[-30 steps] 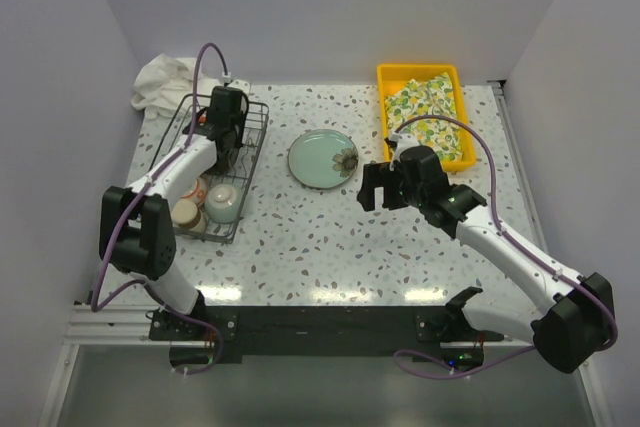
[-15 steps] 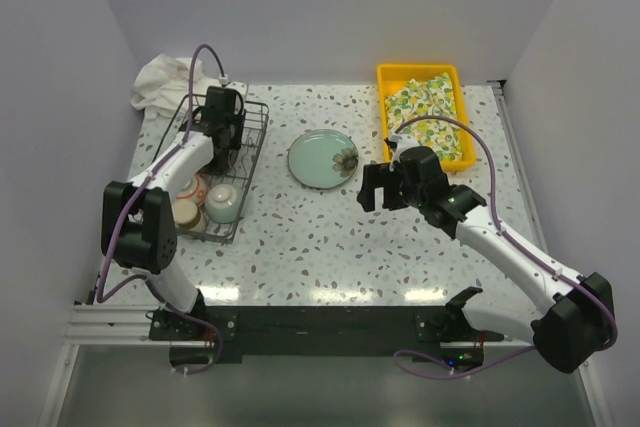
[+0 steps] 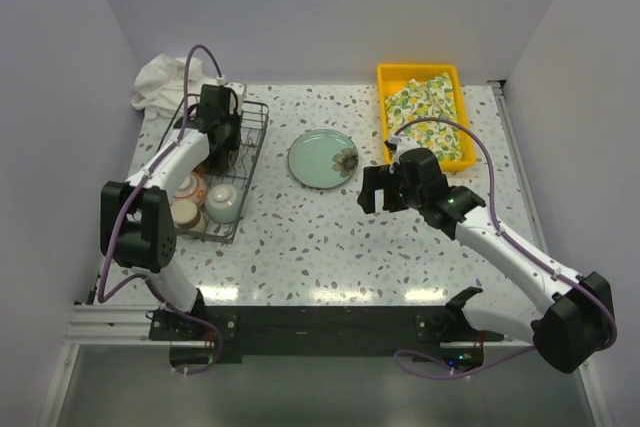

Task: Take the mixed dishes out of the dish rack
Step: Pick up the plate from the dish rack.

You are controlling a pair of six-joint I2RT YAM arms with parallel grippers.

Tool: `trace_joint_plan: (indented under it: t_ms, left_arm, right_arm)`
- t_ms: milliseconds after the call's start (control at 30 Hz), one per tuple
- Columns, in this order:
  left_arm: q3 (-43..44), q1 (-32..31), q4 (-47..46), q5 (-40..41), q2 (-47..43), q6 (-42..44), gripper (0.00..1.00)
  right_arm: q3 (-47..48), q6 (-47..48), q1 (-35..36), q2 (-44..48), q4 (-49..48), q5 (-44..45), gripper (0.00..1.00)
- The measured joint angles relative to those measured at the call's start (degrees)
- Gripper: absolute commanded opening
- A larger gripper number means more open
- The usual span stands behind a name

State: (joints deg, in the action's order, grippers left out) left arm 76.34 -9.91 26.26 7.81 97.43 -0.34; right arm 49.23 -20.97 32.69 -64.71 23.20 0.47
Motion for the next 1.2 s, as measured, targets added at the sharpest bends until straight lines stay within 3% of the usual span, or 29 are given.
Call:
trace_joint_plan:
  t_ms: [467,933,1200]
  left_arm:
    - [5.46,0.52,8.59,-3.85,-4.87,-0.55,0.08]
    - [7.15,0.46,14.73,-12.87,-12.87,-0.48,0.0]
    - [6.62,-3.08,16.15,-14.73,-17.09,1.27,0.0]
  right_arm:
    - [-0.04,-0.52,0.0,0.0,-0.09,-0.85,0.97]
    - [-0.04,-1.33,0.0,-0.02,-0.48,-1.62,0.97]
    - [-0.04,-2.36,0.0,0.0,-0.52,-2.67,0.97]
